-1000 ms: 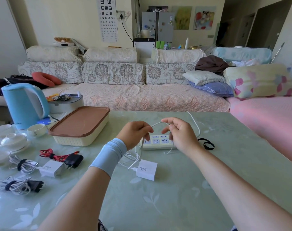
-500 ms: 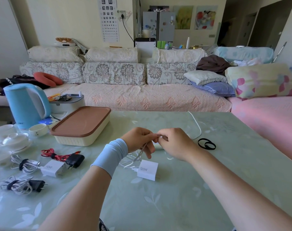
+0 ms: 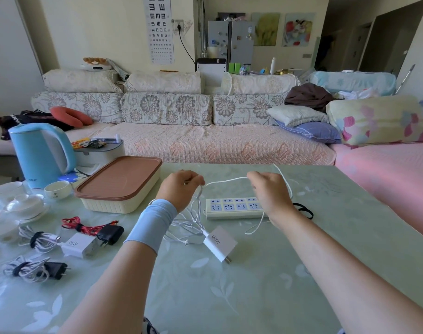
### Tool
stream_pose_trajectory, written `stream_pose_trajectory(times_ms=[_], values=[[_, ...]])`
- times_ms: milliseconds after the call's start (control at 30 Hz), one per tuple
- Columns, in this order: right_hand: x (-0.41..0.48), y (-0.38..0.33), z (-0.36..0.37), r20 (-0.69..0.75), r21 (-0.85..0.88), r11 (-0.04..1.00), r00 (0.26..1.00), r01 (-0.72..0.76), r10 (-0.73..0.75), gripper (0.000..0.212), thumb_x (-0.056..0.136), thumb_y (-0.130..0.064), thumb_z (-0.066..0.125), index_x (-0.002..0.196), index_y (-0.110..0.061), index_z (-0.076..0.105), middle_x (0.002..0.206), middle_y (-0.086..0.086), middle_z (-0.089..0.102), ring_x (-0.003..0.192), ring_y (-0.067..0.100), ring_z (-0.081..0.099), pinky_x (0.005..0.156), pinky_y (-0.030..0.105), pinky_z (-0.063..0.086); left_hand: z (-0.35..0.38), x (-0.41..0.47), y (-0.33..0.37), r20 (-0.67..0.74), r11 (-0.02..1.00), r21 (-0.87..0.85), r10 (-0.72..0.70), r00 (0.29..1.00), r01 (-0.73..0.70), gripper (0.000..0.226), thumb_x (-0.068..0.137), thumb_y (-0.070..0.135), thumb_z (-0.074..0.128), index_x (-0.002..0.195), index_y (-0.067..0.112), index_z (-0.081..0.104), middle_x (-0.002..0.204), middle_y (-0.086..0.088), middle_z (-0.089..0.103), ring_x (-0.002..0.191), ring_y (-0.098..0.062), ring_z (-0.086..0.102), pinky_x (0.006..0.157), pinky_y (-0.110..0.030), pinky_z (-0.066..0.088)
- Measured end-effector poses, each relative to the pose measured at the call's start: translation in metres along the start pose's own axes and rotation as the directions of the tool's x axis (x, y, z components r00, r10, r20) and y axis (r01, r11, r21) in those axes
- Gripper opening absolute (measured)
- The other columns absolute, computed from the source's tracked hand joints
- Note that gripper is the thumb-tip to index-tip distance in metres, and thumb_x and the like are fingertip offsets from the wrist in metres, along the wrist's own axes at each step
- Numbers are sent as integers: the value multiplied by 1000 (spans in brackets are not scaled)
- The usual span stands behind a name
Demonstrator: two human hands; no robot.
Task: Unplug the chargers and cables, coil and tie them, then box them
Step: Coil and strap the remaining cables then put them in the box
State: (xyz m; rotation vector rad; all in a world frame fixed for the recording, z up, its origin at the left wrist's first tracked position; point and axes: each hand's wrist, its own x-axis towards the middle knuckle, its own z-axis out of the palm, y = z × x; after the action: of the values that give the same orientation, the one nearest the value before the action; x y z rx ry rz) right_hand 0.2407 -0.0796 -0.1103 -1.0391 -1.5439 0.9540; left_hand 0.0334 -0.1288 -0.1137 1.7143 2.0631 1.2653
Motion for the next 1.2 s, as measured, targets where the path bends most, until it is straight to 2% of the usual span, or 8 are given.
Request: stream_pose_trajectory(times_ms=[233,367,467,600,833,967,1067,1200], values=[[4,2,-5,-45,185,983,999,-1,9,59,78,-51,67,60,-21,19,60,4,16,55,17,14,58,41,12,-15,2,-22,-360,934,84,-296,885,346,29,97,42,44,88,21,62,80,-3,57,75,-29,49,64,-30,36],[-1,9,-1,12,106,992,998,62,-63,51,93,-34,64,58,-15,33,62,7,23,54,16,20,52,31,16,-12,2,-35,-219,838,308,-399,891,451,29,93,43,47,92,22,67,96,-5,67,85,-30,57,72,-31,43],[-9,7,4,115,-17,992,986,126,-123,49,98,-32,58,56,-14,41,55,2,28,52,13,25,51,29,21,0,-2,-31,-54,808,552,-209,976,204,23,90,33,59,112,37,66,125,2,59,117,-26,49,96,-35,38],[-10,3,12,179,-44,989,975,140,-130,40,99,-36,56,63,-19,61,61,9,30,56,18,28,54,30,22,14,-10,1,222,947,262,129,967,-187,60,81,-11,45,104,38,70,106,20,59,88,-7,59,82,-18,44],[1,11,-1,-77,-238,971,996,27,-47,37,100,-35,53,68,-19,62,36,-11,39,46,12,36,52,30,26,8,-16,19,502,922,-360,63,862,142,23,71,3,43,71,5,66,57,-10,62,51,-23,55,59,-25,46],[1,20,-3,-26,-626,780,1000,-5,-14,26,98,-28,53,82,-17,71,85,1,66,89,27,59,70,32,43,9,-14,7,561,925,-332,38,827,182,24,92,3,51,77,10,68,60,-5,44,50,-17,43,67,-33,49],[-6,22,2,193,-740,608,957,287,-217,45,82,1,55,125,-10,65,135,12,51,127,33,42,107,33,33,15,-17,10,596,949,-274,39,802,157,26,95,7,53,80,16,72,64,-7,45,56,-19,42,63,-28,50],[-25,1,18,569,-455,749,804,482,-172,64,79,2,48,139,-20,54,133,4,60,125,22,51,105,28,39,19,-22,19,589,970,-210,26,808,122,22,94,11,57,75,13,69,51,3,55,48,-13,52,59,-26,54]])
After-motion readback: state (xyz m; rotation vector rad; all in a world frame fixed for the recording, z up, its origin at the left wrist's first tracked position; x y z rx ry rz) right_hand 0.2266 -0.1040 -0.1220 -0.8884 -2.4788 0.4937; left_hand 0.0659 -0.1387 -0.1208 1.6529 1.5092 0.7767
